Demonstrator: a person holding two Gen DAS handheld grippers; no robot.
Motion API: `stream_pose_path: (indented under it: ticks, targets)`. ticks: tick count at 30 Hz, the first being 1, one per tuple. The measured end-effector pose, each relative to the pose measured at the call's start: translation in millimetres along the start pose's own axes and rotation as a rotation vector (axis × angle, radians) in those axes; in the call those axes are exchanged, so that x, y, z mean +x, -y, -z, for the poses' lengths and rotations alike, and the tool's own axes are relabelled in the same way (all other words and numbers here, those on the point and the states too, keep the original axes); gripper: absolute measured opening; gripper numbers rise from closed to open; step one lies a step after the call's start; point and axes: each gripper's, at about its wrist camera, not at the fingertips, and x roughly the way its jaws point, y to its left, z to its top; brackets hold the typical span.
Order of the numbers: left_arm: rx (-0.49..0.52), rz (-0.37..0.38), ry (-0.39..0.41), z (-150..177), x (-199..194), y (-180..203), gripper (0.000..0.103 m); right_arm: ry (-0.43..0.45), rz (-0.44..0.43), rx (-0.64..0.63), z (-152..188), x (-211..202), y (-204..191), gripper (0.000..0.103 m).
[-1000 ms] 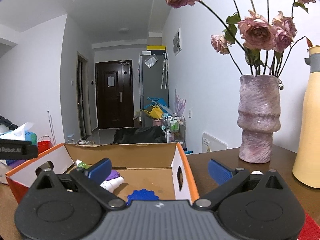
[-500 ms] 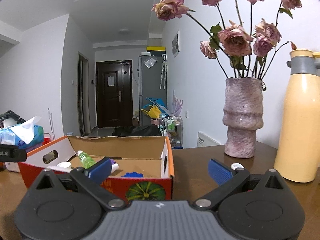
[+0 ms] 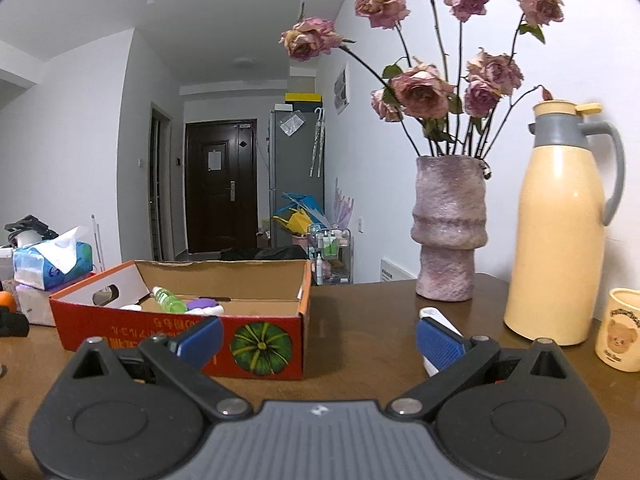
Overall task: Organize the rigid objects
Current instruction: 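Withdraw both tools from the box back over the table, then grasp the red-and-white lint brush with the right tool while the left tool approaches the tape roll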
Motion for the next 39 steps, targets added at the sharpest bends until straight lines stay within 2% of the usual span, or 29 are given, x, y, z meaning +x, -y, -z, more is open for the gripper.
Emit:
stream_pose_path:
  ticks: [5, 12, 23, 30, 35, 39]
  targets:
    - [0.006, 0.010, -0.008, 10.1, -20.9, 0.7, 0.103, -0.026, -0.019, -0.026, 3.2, -19.1, 4.2, 0.103]
    - [0.021, 0.064, -0.022, 14.2, -51.2, 7.6, 0.103, -0.079, -0.080, -0.023, -7.0, -46.3, 9.5, 0.103]
    - [0.035, 0.079, -0.050, 20.2, -66.8, 22.7, 0.103, -0.108, -0.048, -0.019, -8.1, -55.3, 39.4, 0.103]
    - [0.023, 0.054, -0.050, 18.3, -67.6, 15.0, 0.103, -0.130, 0.007, -0.043, -6.4, -35.3, 70.0, 0.102]
    - [0.011, 0.019, -0.049, 16.0, -64.9, 0.8, 0.103, -0.204, 0.048, -0.047, -0.9, -2.7, 90.8, 0.096]
    - [0.004, -0.013, -0.049, 17.1, -62.6, -11.7, 0.103, -0.236, 0.076, -0.036, 4.6, 24.4, 102.1, 0.095]
